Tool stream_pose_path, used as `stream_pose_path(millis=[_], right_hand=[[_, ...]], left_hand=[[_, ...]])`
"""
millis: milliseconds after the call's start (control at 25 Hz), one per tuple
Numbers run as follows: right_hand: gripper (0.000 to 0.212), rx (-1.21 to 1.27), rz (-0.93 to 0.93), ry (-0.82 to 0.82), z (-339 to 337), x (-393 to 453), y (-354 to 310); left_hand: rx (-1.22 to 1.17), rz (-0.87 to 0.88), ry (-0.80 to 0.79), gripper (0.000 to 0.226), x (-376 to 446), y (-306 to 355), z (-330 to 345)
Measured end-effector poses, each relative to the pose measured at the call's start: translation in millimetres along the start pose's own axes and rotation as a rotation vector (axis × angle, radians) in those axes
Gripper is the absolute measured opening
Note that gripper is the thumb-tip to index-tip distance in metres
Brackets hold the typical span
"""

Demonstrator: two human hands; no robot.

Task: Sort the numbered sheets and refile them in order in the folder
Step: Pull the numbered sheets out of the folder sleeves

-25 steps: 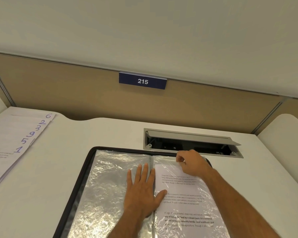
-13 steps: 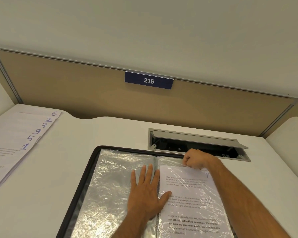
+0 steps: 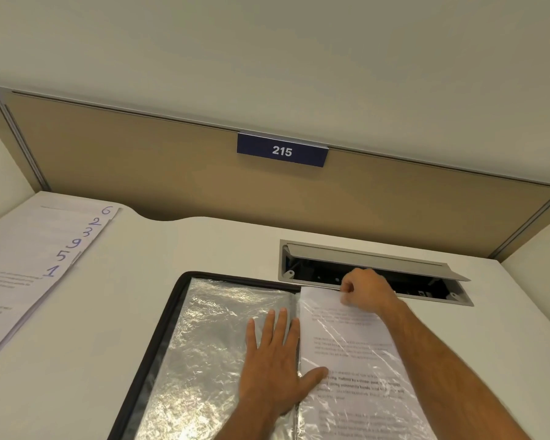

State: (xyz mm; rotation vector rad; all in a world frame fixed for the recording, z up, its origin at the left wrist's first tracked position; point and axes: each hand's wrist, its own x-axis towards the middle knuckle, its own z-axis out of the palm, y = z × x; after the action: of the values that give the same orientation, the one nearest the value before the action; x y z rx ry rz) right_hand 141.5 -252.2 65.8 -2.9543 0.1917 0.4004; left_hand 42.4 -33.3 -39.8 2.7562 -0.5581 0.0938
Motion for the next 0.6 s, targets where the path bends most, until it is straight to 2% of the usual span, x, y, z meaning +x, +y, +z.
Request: stream_pose_path(millis=[160,360,600], right_hand=[[0.011,-0.092,0.026,0.357,-16,11,-4],[0.017,-0.101,0.013,0.615,-48,25,-7],[0.014,-0.076,-0.08,0.902,-109,16,-4]], left_hand=[[0.0,0.012,0.034,0.106,1,-2,2],[0.005,0.022,0.049,0.111,1,-1,4],[0.006,0.021,0.053,0.112,1,-1,4]])
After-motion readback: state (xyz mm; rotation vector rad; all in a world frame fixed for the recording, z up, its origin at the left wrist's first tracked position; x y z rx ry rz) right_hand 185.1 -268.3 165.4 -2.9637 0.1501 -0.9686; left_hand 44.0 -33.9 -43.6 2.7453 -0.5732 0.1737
